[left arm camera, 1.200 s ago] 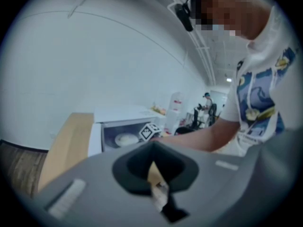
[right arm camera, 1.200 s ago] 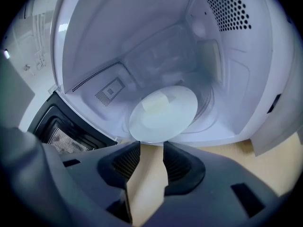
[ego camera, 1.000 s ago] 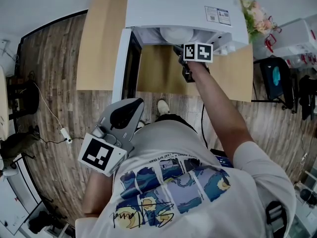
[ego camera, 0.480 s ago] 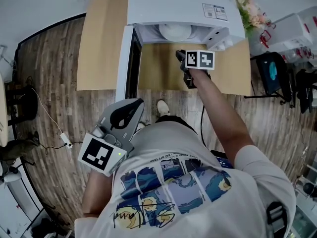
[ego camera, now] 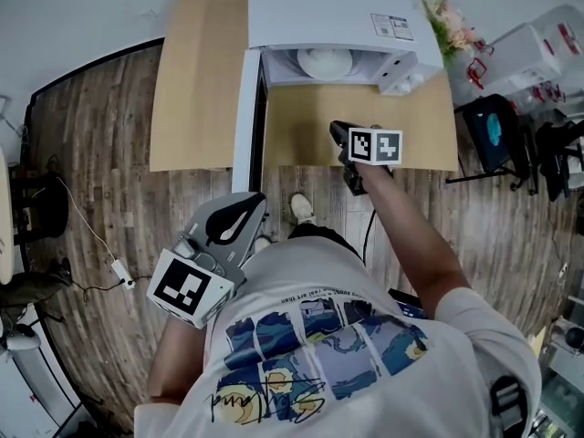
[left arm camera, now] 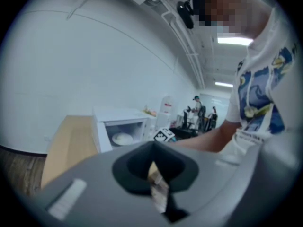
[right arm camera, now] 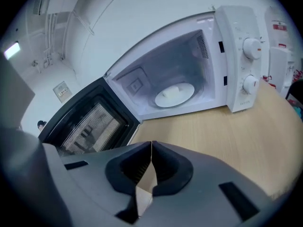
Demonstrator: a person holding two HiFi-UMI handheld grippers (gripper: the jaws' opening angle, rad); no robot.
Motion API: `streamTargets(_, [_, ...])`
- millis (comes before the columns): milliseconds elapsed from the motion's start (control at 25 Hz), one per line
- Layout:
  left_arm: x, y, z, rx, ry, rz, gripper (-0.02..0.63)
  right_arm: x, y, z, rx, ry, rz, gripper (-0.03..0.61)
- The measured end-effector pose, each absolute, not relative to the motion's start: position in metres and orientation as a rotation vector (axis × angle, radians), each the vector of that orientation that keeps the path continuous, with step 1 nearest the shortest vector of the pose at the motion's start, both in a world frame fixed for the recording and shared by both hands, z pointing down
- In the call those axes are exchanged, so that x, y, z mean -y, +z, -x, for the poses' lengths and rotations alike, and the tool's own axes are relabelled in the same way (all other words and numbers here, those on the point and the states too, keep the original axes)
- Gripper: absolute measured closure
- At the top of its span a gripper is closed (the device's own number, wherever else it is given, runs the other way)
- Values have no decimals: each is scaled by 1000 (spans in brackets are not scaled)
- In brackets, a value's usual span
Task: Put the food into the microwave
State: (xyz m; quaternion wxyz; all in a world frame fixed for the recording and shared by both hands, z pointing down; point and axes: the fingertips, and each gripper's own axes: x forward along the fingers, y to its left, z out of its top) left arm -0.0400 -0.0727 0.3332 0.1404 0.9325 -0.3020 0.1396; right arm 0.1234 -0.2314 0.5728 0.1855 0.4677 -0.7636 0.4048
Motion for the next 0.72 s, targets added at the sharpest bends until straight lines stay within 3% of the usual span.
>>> streamTargets(720, [0, 346, 95, 764, 355, -2718, 606, 90, 502, -66, 2287, 897, -1303, 572])
